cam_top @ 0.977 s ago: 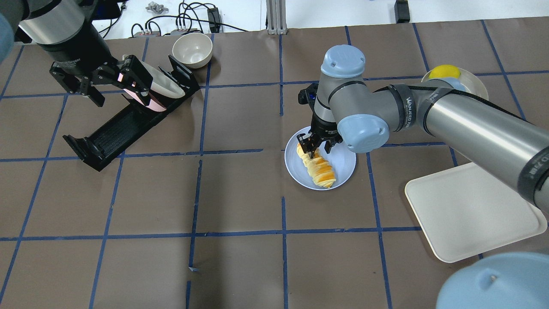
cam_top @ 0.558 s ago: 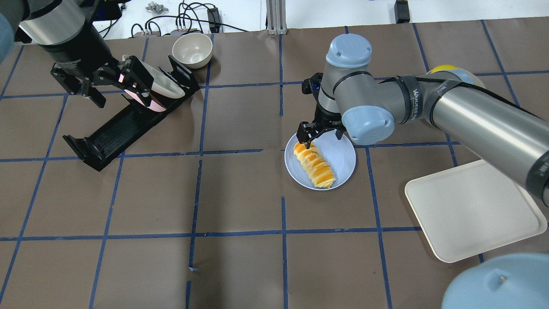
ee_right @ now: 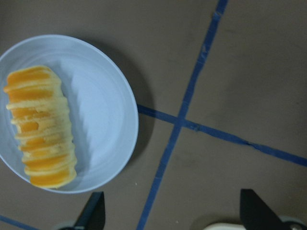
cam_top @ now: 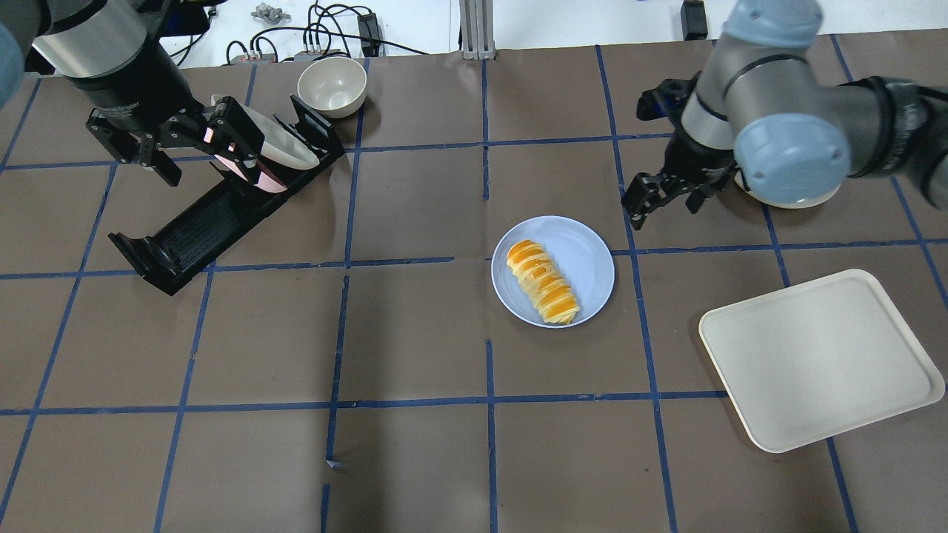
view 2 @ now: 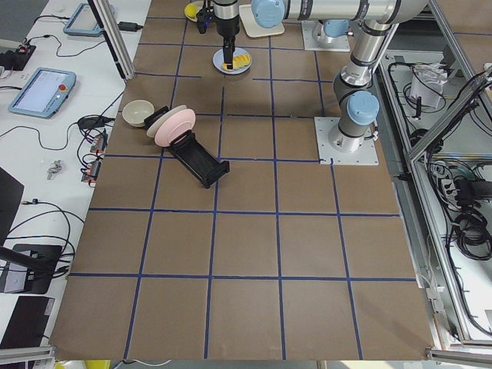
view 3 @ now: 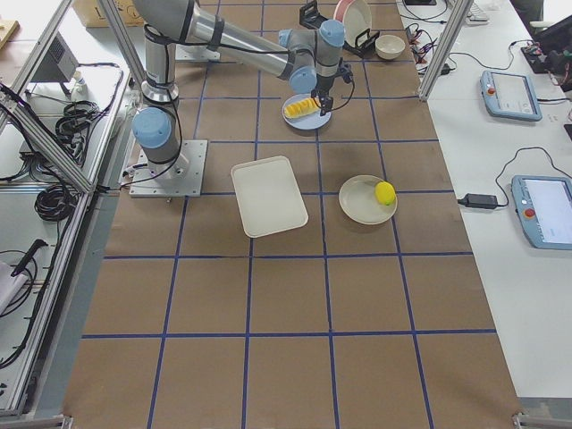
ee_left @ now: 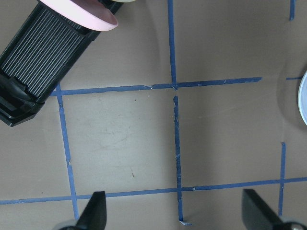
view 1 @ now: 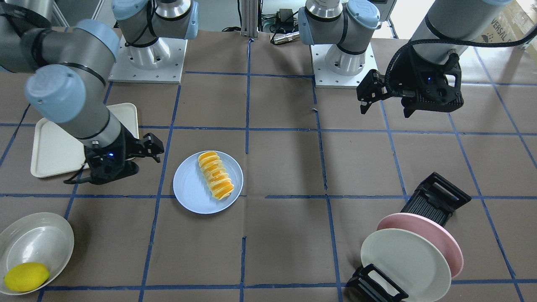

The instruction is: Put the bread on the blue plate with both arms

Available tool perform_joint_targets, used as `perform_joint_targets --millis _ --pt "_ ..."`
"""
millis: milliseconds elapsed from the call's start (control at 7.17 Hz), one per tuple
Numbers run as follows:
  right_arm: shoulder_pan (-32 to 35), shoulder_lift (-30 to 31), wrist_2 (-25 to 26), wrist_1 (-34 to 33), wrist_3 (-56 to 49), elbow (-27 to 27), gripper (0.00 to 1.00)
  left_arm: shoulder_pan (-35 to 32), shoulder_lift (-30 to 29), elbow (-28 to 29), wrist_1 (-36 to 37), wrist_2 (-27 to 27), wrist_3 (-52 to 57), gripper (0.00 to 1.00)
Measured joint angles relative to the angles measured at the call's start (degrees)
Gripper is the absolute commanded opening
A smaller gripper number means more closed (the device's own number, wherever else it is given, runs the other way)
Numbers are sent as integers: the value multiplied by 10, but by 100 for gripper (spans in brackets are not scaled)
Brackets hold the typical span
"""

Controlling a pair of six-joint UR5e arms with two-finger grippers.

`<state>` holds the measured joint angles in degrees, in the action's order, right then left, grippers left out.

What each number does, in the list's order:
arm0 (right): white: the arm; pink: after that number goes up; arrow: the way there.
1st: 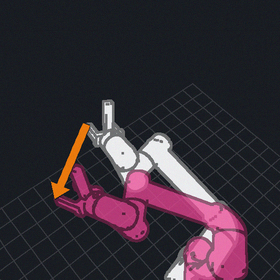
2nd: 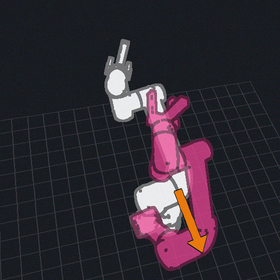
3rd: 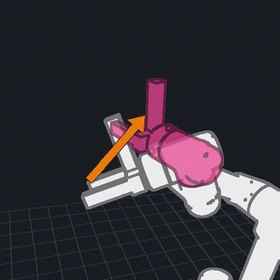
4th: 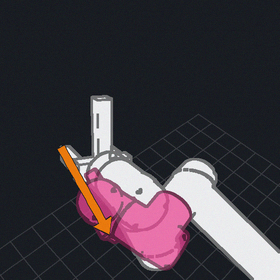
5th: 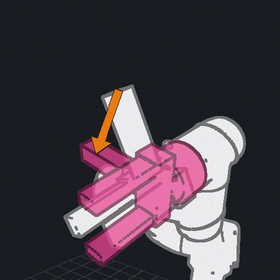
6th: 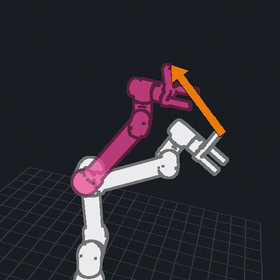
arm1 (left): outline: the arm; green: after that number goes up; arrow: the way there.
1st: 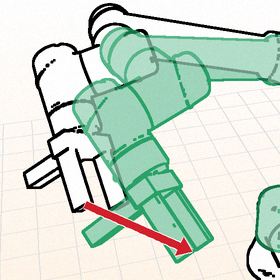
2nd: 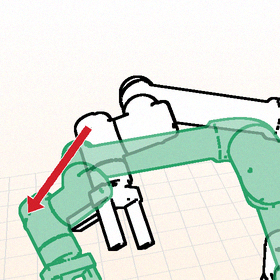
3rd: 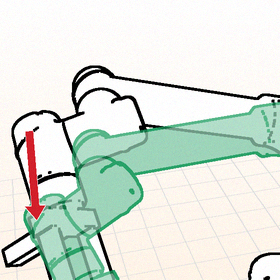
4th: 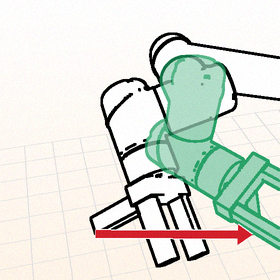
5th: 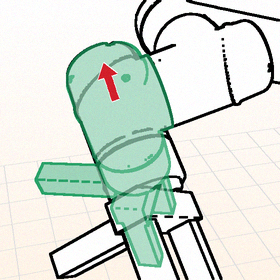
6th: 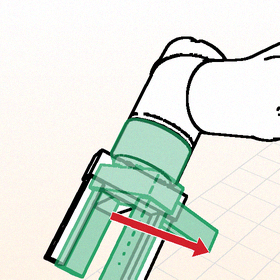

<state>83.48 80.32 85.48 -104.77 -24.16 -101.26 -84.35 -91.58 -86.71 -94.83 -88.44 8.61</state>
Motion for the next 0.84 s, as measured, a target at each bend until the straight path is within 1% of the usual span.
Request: perform_joint_targets --millis 140,279,419,558,837 --pt "-27 48 10 56 -18 2 100 0 0 0 0 0 0 100" --pt "-36 102 22 112 -19 10 100 0 0 0 -1 0 0 100" --pt "-32 137 20 154 -12 24 100 0 0 0 -1 0 0 100" --pt "-10 150 6 181 0 39 100 0 1 0 -1 0 0 100" --pt "37 157 -9 197 18 58 100 -1 0 0 -1 0 0 100"
